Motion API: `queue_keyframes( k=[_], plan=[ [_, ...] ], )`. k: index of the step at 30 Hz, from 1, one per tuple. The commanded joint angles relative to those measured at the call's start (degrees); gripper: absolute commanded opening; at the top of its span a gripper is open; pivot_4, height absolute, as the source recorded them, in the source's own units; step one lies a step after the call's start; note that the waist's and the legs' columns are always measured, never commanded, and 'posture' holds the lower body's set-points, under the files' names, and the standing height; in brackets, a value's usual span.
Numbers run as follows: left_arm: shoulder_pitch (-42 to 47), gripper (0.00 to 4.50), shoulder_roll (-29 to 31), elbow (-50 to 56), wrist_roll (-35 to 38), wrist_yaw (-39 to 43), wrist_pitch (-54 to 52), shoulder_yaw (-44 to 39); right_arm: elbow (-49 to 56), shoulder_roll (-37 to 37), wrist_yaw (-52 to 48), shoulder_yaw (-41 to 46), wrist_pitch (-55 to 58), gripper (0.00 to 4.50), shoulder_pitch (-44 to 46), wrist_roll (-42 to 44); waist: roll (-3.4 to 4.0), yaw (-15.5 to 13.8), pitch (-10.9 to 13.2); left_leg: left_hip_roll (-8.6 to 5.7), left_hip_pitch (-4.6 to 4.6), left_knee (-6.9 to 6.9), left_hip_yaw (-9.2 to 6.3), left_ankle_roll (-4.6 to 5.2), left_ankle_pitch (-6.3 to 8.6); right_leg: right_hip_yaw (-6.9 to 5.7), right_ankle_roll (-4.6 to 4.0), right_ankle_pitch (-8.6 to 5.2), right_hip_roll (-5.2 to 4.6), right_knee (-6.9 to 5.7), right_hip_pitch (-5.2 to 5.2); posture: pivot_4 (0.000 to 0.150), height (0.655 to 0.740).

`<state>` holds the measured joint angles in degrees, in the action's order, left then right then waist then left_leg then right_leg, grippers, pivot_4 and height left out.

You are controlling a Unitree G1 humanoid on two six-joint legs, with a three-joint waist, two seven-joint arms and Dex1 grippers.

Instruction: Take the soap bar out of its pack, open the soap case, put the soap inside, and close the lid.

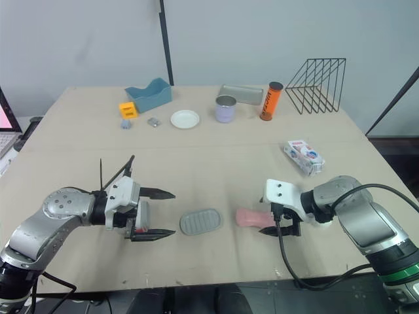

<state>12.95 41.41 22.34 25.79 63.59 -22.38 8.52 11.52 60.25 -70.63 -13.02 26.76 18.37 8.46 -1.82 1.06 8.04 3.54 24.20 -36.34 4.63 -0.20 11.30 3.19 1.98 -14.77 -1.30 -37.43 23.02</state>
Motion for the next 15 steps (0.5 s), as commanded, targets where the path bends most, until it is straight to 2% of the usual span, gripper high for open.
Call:
queue_keyframes(
  k=[1, 15],
  plan=[
    [-0.1, 4.49, 0.1, 1.1, 0.0, -0.4, 1.1, -1.3, 0.7, -0.4, 0.2, -0.1, 0.6, 4.50, 0.4, -0.9, 0.00, 0.0, 0.0, 0.00, 0.00, 0.00, -0.01, 0.00, 0.00, -0.01, 0.00, 0.00, 0.00, 0.00, 0.00, 0.150, 0.7393],
    [-1.0, 4.49, 0.0, 1.1, -0.5, -1.3, 1.3, -1.5, -0.7, -3.1, 1.1, -2.4, 3.0, 4.50, 1.2, -3.8, 0.00, 0.0, 0.0, -0.01, 0.00, 0.00, -0.01, 0.00, 0.00, 0.00, 0.00, 0.00, 0.00, 0.00, -0.01, 0.150, 0.7393]
  ],
)
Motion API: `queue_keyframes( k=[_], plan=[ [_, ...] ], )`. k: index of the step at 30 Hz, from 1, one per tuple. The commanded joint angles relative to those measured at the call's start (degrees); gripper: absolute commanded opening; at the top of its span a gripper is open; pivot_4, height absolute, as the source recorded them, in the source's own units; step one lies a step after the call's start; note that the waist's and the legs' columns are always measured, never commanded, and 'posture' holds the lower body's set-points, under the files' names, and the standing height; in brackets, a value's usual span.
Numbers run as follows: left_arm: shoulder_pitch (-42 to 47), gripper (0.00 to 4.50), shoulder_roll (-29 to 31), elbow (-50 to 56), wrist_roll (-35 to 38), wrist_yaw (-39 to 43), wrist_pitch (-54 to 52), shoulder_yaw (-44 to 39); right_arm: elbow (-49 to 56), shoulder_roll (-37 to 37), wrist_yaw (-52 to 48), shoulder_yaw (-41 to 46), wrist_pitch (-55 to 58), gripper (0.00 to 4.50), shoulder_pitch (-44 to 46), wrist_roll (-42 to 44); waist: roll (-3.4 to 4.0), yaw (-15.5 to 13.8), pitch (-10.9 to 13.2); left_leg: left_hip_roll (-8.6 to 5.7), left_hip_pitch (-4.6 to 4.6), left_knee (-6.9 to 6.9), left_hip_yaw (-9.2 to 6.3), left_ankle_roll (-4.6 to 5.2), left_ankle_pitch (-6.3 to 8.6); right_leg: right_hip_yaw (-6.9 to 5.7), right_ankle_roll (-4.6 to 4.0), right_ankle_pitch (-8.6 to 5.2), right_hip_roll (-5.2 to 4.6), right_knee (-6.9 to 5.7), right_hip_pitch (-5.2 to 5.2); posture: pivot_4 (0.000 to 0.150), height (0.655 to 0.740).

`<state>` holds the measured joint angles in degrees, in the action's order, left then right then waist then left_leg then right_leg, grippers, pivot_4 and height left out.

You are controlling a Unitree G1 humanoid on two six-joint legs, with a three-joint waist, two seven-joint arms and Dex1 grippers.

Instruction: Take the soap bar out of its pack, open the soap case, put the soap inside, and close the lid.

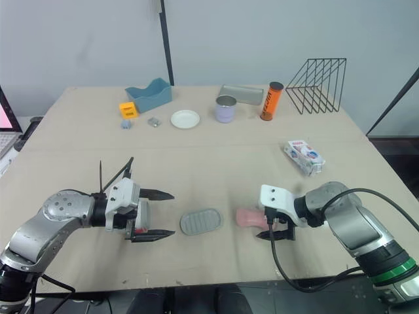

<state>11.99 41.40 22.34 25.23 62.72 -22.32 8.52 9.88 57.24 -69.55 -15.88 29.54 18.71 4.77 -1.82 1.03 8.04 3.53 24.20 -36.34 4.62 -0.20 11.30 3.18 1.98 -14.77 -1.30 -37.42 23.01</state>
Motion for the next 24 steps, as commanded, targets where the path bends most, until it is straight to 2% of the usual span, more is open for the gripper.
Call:
queue_keyframes(
  k=[1, 3, 4, 5, 6, 18, 24],
  plan=[
    [0.0, 4.50, 0.0, 1.1, 0.0, -0.4, 1.3, -1.4, 1.0, -0.1, -0.1, 0.4, 0.3, 4.25, 0.8, -0.2, 0.00, 0.0, 0.0, 0.00, 0.00, 0.00, 0.00, 0.00, 0.00, 0.00, 0.00, 0.00, 0.00, 0.00, 0.00, 0.150, 0.7393],
    [0.0, 4.50, 0.0, 1.0, -0.1, -0.4, 1.4, -1.4, 1.0, -0.1, -0.2, 0.3, 0.1, 3.84, 0.8, -0.5, 0.00, 0.0, 0.0, 0.01, 0.00, 0.00, -0.01, 0.00, 0.00, 0.00, 0.00, 0.00, 0.01, 0.00, 0.00, 0.150, 0.7393],
    [0.0, 4.50, 0.0, 0.9, -0.2, -0.4, 1.5, -1.4, 1.0, -0.2, 0.1, 0.3, 0.4, 3.47, 0.9, -0.6, 0.00, 0.0, 0.0, 0.01, 0.00, 0.00, 0.00, 0.00, 0.00, 0.00, 0.00, 0.00, 0.01, 0.00, 0.00, 0.150, 0.7393],
    [0.1, 4.50, 0.1, 0.8, -0.2, -0.4, 1.6, -1.3, 0.9, -0.4, 0.3, 0.3, 0.7, 3.28, 0.9, -0.7, 0.00, 0.0, 0.0, 0.01, 0.00, 0.00, 0.00, 0.00, 0.00, 0.00, 0.01, 0.00, 0.01, 0.00, 0.00, 0.150, 0.7393],
    [0.2, 4.50, 0.0, 0.7, -0.2, -0.4, 1.7, -1.3, 0.8, -0.5, 0.4, 0.3, 0.9, 2.86, 1.0, -0.8, 0.00, 0.0, 0.0, 0.01, 0.00, 0.00, 0.00, 0.00, 0.00, 0.00, 0.00, 0.00, 0.01, 0.00, 0.00, 0.150, 0.7393],
    [0.7, 4.50, -0.5, -0.5, -0.9, -0.6, 2.7, -0.9, -0.1, -0.9, 0.3, 0.3, 1.3, 2.86, 2.4, -1.6, 0.00, 0.0, 0.0, 0.00, 0.00, 0.00, 0.01, 0.00, 0.00, 0.01, 0.01, 0.00, 0.01, 0.00, 0.00, 0.150, 0.7393],
    [0.7, 4.50, 0.1, -1.3, -1.3, -0.4, 3.5, -1.5, 2.9, -2.0, -1.8, 2.6, 3.8, 2.86, 5.9, 2.4, 0.00, 0.0, 0.0, 0.01, 0.00, 0.00, 0.01, 0.00, 0.00, 0.00, 0.04, 0.04, 0.02, 0.00, 0.01, 0.150, 0.7393]
  ],
)
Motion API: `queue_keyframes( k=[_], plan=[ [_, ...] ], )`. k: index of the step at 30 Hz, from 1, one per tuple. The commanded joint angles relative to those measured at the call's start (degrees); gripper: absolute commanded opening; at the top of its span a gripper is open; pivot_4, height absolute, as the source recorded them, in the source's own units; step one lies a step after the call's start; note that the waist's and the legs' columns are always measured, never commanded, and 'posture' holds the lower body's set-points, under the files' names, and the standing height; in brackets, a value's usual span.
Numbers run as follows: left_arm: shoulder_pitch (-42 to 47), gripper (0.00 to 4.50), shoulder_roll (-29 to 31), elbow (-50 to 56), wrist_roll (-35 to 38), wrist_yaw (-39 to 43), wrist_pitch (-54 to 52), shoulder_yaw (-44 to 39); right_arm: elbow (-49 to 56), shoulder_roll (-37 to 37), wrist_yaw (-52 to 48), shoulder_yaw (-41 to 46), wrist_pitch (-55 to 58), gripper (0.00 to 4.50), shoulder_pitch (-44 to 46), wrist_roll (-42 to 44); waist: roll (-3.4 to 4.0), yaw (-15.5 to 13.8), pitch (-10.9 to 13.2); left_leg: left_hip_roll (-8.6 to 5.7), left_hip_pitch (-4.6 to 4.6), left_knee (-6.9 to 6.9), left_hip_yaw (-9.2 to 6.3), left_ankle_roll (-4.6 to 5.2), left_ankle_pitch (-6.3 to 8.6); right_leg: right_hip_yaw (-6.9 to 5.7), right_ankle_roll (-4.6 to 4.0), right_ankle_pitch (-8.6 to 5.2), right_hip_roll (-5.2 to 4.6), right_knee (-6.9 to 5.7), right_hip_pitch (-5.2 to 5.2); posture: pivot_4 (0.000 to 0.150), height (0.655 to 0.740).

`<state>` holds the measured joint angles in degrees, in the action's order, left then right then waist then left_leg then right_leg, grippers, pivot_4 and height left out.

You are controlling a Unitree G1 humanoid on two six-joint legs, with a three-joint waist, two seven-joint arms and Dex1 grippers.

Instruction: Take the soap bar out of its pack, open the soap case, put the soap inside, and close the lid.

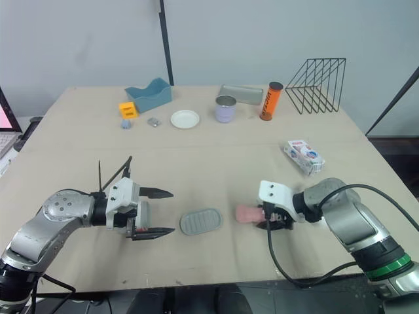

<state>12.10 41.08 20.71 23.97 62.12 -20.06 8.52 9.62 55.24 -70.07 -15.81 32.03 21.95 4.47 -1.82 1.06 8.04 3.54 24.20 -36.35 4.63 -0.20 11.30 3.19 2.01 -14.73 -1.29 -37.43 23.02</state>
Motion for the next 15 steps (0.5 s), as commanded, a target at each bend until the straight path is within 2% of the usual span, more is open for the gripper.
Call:
queue_keyframes(
  k=[1, 8, 15],
  plan=[
    [0.5, 4.50, 0.4, 0.4, -0.1, 0.3, 1.4, -1.6, 3.6, 0.1, -1.5, 2.5, 1.5, 2.86, 3.1, 3.0, 0.01, 0.0, 0.0, 0.00, 0.00, 0.00, 0.00, 0.00, 0.00, 0.00, 0.00, 0.00, 0.00, 0.00, 0.01, 0.150, 0.7393],
    [-1.0, 4.50, 1.8, 0.1, -0.2, 0.3, 1.9, -3.5, 7.2, -1.2, -2.2, 0.8, 2.2, 2.86, 6.7, 4.9, 0.00, 0.0, 0.0, 0.00, 0.01, 0.00, -0.01, 0.00, 0.00, -0.02, -0.03, -0.02, -0.01, 0.00, 0.01, 0.150, 0.7393],
    [-2.3, 4.50, 2.5, 0.8, 0.0, -0.4, 1.9, -4.7, 2.7, -1.5, -2.0, -1.4, -1.1, 2.86, 6.5, 2.1, 0.00, 0.0, 0.0, 0.00, 0.01, 0.00, 0.00, 0.00, 0.00, -0.04, -0.09, -0.04, -0.05, 0.00, 0.01, 0.150, 0.7393]
  ],
)
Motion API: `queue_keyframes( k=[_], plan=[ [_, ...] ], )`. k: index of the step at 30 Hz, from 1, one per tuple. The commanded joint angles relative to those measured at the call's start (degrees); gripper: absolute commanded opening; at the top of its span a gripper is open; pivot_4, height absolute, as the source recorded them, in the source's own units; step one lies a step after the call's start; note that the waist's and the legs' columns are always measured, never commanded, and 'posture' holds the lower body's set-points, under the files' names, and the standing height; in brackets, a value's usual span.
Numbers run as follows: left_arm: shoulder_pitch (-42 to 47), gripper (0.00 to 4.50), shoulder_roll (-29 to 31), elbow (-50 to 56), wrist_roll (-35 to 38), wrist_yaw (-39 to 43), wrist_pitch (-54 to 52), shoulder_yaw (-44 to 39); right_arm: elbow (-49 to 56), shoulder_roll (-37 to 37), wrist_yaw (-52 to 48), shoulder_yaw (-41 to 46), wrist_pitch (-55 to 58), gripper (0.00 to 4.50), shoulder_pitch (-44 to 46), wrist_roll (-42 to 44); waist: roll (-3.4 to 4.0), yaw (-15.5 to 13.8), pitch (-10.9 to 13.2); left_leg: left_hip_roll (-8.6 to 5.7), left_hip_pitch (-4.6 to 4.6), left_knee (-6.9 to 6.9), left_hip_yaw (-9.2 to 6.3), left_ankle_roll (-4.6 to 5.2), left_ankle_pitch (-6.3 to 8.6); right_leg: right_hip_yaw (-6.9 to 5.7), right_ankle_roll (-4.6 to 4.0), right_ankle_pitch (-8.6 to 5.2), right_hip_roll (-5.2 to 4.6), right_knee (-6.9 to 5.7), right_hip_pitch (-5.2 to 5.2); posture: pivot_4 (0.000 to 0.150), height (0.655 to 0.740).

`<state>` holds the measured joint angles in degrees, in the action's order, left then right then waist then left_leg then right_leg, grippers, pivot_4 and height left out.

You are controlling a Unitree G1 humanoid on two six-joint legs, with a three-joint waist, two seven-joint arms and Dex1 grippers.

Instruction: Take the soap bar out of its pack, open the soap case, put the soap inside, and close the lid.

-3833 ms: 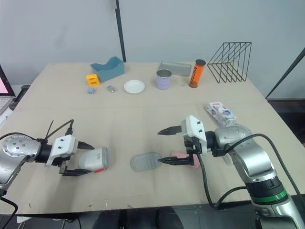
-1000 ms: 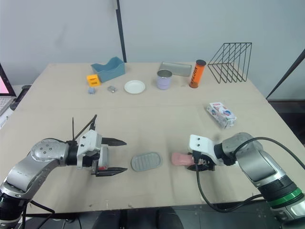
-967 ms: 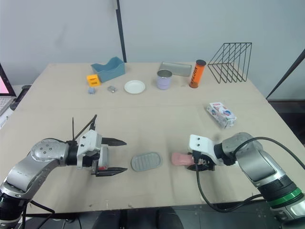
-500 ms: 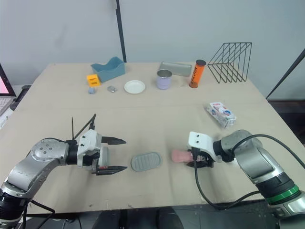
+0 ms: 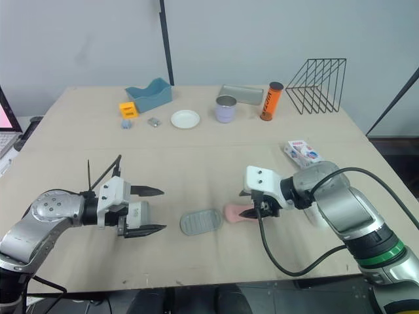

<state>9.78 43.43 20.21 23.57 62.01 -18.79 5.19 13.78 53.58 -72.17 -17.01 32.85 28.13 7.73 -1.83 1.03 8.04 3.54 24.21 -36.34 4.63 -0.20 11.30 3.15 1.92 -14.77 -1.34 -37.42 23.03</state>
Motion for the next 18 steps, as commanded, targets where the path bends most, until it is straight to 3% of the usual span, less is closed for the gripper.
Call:
queue_keyframes(
  k=[1, 7, 12, 18],
  plan=[
    [-0.2, 4.50, 0.0, 1.5, 0.3, -0.5, 0.6, -1.3, -2.2, 0.4, 0.0, -0.4, -2.7, 2.86, 0.1, -1.6, 0.00, 0.0, 0.0, 0.00, 0.00, 0.00, 0.01, 0.00, 0.00, 0.01, 0.00, 0.00, -0.01, 0.00, 0.00, 0.150, 0.7393],
    [-0.7, 4.50, 0.0, 1.8, 0.2, -0.7, 0.6, -1.0, -0.9, 0.7, -0.9, 0.7, -2.1, 2.86, -0.4, -0.6, 0.00, 0.1, 0.0, 0.03, 0.00, 0.00, 0.02, 0.00, 0.00, 0.01, -0.02, 0.02, 0.03, 0.00, 0.02, 0.150, 0.7393],
    [-0.3, 4.50, 0.0, 1.4, 0.2, -0.4, 0.6, -0.9, 1.3, 1.5, -1.2, 1.2, -0.3, 4.40, -0.9, 0.4, 0.00, 0.0, 0.0, 0.03, 0.00, 0.00, 0.00, 0.00, 0.00, -0.01, 0.00, 0.01, 0.03, -0.01, 0.01, 0.150, 0.7393],
    [0.4, 4.50, -0.1, 1.0, 0.0, -0.2, 0.7, -0.6, 1.6, 2.0, -0.1, -1.5, 0.5, 4.40, -2.7, -2.4, 0.00, 0.0, 0.0, 0.02, 0.00, 0.00, 0.01, 0.00, 0.00, -0.02, -0.06, -0.01, 0.01, 0.00, 0.01, 0.150, 0.7393]
  ],
)
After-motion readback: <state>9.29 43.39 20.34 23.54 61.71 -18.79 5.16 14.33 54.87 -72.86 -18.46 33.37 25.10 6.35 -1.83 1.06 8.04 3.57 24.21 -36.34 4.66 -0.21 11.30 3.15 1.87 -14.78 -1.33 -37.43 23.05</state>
